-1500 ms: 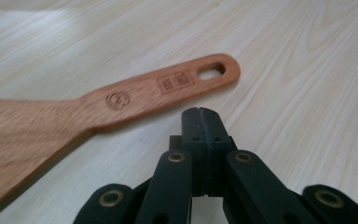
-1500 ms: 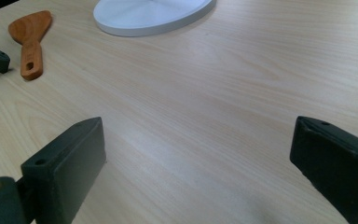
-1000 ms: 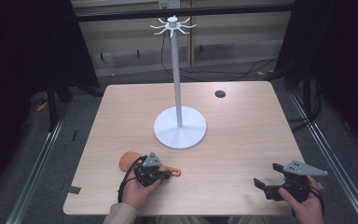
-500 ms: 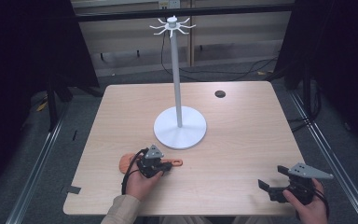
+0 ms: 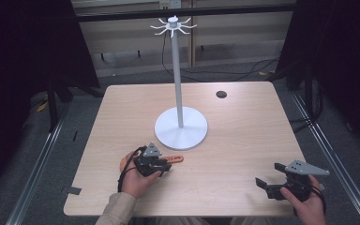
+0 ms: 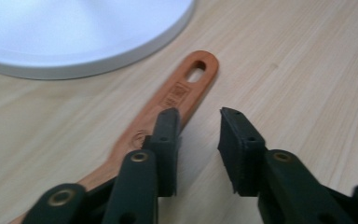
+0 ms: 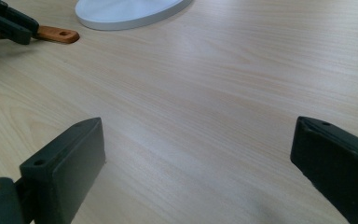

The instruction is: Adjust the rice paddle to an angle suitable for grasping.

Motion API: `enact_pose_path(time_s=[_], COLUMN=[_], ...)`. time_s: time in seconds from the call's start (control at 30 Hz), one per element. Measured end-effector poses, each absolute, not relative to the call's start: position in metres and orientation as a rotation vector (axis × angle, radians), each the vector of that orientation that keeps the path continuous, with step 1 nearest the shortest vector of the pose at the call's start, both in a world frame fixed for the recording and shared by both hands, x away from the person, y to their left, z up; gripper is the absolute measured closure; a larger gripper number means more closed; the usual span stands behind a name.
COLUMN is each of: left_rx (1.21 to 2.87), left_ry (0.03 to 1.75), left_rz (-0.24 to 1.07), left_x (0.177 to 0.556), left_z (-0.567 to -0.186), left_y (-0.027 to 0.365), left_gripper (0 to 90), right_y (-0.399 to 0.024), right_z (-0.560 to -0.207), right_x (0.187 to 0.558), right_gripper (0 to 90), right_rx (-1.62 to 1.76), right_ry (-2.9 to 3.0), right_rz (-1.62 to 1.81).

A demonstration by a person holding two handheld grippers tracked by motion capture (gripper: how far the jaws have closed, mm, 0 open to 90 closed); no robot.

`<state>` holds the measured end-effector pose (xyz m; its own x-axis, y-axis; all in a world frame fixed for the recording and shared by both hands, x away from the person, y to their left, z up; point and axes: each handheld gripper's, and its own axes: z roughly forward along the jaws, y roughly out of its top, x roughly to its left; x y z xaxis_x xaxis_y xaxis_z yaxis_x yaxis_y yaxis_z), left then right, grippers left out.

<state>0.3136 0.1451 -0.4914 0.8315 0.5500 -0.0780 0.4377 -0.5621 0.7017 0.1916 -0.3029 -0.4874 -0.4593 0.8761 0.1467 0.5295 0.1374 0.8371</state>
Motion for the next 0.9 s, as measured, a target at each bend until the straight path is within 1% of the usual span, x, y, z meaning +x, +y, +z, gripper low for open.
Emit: enact_pose_path(time_s=[0.07,0.1,0.17,0.2,0.3,0.4,0.43,0.5,0.63,0.67,0.8,0.9], left_rx=[2.28,2.28,2.291,2.328,2.349,2.37,2.38,2.4,2.382,2.42,2.436,2.465], left_ry=[0.728,0.728,0.723,0.729,0.724,0.719,0.721,0.702,0.706,0.694,0.683,0.666], left_rz=[0.23,0.23,0.224,0.241,0.25,0.237,0.207,0.194,0.174,0.171,0.158,0.142], left_x=[0.315,0.315,0.318,0.321,0.327,0.33,0.334,0.336,0.339,0.341,0.342,0.341], left_z=[-0.483,-0.483,-0.48,-0.477,-0.476,-0.478,-0.48,-0.482,-0.483,-0.485,-0.487,-0.485], left_y=[0.157,0.157,0.164,0.17,0.173,0.172,0.17,0.168,0.164,0.162,0.158,0.156], left_gripper=[61.7,61.1,55.4,54.4,50.7,50.1,49.9,49.8,48.0,49.4,50.7,58.3], right_y=[-0.302,-0.301,-0.301,-0.299,-0.297,-0.296,-0.296,-0.296,-0.296,-0.296,-0.296,-0.297], right_z=[-0.488,-0.488,-0.488,-0.487,-0.487,-0.487,-0.487,-0.486,-0.486,-0.486,-0.486,-0.486], right_x=[0.193,0.193,0.194,0.195,0.196,0.197,0.197,0.197,0.197,0.197,0.196,0.196], right_gripper=[2.7,2.7,2.7,2.7,2.7,2.7,2.7,2.7,2.7,2.7,2.8,2.8], right_rx=[1.348,1.346,1.343,1.335,1.331,1.33,1.333,1.335,1.331,1.334,1.331,1.332], right_ry=[2.048,2.053,2.056,2.064,2.069,2.067,2.062,2.063,2.062,2.063,2.064,2.063], right_rz=[1.256,1.254,1.256,1.255,1.259,1.259,1.26,1.263,1.265,1.269,1.27,1.27])
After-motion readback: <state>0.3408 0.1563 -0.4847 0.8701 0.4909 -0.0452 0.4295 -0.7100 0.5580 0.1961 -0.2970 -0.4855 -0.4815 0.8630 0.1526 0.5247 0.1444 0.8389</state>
